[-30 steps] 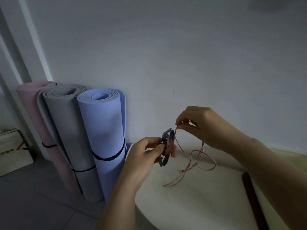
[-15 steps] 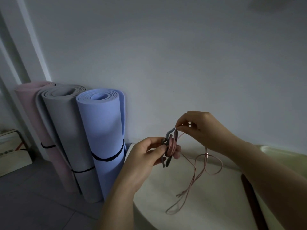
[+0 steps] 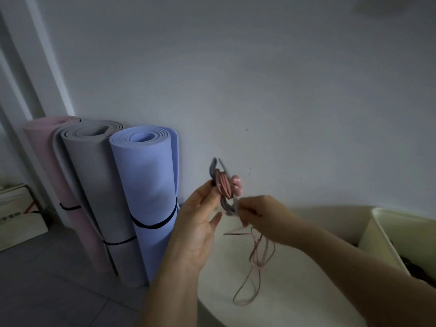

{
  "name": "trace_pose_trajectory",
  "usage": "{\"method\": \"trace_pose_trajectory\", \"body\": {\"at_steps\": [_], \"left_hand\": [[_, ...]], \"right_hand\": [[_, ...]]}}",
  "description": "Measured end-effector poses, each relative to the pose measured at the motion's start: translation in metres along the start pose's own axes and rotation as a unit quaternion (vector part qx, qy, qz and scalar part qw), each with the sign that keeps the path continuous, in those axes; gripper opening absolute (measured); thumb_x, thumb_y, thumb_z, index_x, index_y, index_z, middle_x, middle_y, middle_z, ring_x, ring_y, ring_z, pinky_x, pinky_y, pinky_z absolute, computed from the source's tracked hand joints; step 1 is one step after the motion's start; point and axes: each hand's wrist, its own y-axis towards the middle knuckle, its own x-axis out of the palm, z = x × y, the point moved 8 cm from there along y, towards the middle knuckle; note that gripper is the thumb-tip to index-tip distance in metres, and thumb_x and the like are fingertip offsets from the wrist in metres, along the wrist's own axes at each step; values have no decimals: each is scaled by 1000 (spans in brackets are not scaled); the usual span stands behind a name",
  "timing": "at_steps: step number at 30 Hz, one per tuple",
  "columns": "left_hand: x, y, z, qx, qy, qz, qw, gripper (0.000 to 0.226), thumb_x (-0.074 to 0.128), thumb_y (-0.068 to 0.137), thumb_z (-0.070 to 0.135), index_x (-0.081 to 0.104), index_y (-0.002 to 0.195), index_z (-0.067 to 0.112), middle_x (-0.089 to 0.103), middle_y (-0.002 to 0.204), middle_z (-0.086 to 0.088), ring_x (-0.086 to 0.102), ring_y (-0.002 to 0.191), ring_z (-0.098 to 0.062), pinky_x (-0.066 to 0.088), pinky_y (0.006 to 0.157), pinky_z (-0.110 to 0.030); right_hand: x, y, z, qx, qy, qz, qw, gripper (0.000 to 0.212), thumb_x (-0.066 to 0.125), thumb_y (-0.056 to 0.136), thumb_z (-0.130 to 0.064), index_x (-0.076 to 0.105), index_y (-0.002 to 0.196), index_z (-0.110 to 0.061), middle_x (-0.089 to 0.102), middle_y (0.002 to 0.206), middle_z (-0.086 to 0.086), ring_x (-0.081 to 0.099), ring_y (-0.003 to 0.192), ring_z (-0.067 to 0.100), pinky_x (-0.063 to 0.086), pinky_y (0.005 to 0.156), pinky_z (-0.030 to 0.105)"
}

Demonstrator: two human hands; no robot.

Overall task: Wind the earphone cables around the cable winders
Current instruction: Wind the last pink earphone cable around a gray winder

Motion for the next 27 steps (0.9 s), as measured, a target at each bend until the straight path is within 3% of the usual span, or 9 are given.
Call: {"method": "trace_pose_trajectory", "body": {"at_steps": [4,9,12,15,18,20,22,24,27], "left_hand": [[-16,6,-1,21,-84,82,993,26,55,84,20,69,104,11,74,98,-3,68,102,-13,44,102,-36],[-43,6,-5,35,-46,192,980,23,46,98,6,69,99,9,75,91,-3,70,90,-8,54,70,-18],[-44,4,-3,42,15,209,977,22,48,98,5,70,98,7,75,92,-7,70,88,-8,54,70,-17],[-38,2,-1,57,62,203,975,16,53,95,2,66,102,2,76,88,-4,71,88,-10,56,71,-18],[-37,1,-1,62,145,208,965,13,57,93,3,66,95,13,74,78,13,70,85,-10,55,75,-21],[-29,3,-1,50,173,163,970,14,57,93,6,67,101,13,76,88,4,70,93,-16,55,83,-28],[-19,2,0,41,176,111,977,17,54,95,4,66,104,11,76,91,-2,71,92,-14,55,79,-21],[-11,0,1,41,173,72,981,18,51,95,2,65,105,10,76,89,-3,72,90,-12,54,76,-16],[-5,0,0,32,176,24,984,21,48,97,1,63,110,6,76,93,-7,72,93,-17,54,83,-20]], "right_hand": [[24,-3,1,-6,-82,-71,994,26,43,100,-22,65,114,-21,56,74,-11,52,62,0,38,60,8],[8,-4,-12,-60,-154,-33,986,23,48,98,-28,65,112,-24,69,104,-5,63,91,13,49,82,28],[-8,-8,-31,-119,-165,12,979,22,48,98,-29,66,107,-20,70,99,-5,64,87,16,50,78,34],[-23,-11,-51,-161,-173,41,971,22,49,98,-28,68,101,-17,70,91,-2,63,78,17,50,73,36],[-49,-10,-55,-155,-174,90,968,18,52,96,-25,69,101,-21,71,89,-5,63,76,13,51,72,32],[-66,-7,-48,-137,-169,116,969,17,54,95,-24,70,101,-20,72,90,-7,65,78,10,53,74,31],[-78,-4,-39,-118,-160,125,972,17,56,94,-25,70,101,-20,70,90,-11,64,78,5,54,76,29],[-85,-1,-32,-98,-141,122,978,17,57,93,-26,70,100,-20,64,83,-20,59,72,-5,52,74,18],[-91,0,-27,-73,-91,119,986,13,59,91,-23,70,95,-19,56,71,-24,55,67,-12,44,66,7]]}}
